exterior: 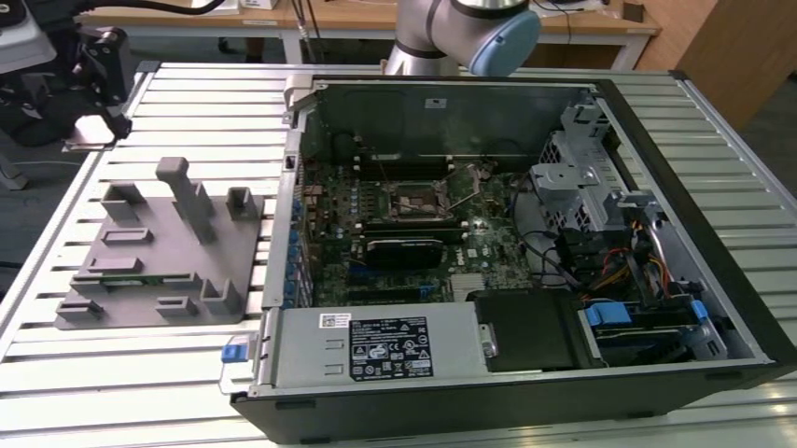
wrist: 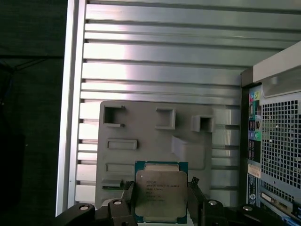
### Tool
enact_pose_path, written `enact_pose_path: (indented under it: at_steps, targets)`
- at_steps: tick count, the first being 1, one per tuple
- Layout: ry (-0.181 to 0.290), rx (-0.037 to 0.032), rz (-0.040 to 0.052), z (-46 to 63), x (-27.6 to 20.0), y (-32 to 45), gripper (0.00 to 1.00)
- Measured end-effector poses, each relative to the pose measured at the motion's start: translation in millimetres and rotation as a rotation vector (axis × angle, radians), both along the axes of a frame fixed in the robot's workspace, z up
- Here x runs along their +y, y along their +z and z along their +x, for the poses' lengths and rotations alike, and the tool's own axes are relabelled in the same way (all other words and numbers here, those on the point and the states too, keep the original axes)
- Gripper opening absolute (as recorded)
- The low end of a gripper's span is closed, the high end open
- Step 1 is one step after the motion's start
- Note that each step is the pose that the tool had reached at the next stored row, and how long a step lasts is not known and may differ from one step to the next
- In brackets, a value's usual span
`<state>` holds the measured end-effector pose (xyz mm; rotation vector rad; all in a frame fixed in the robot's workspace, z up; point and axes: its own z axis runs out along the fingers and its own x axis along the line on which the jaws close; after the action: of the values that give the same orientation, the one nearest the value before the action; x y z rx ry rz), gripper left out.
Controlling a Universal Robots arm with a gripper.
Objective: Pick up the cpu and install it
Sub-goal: 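Pick up the cpu and move it towards the insertion slot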
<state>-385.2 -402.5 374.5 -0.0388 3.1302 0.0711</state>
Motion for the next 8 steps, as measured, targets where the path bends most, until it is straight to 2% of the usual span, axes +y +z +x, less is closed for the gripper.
enact_pose_path:
  at_steps: [8]
  targets:
    - [0.000, 0.0000, 0.0000, 8.4, 0.0, -0.4, 0.53]
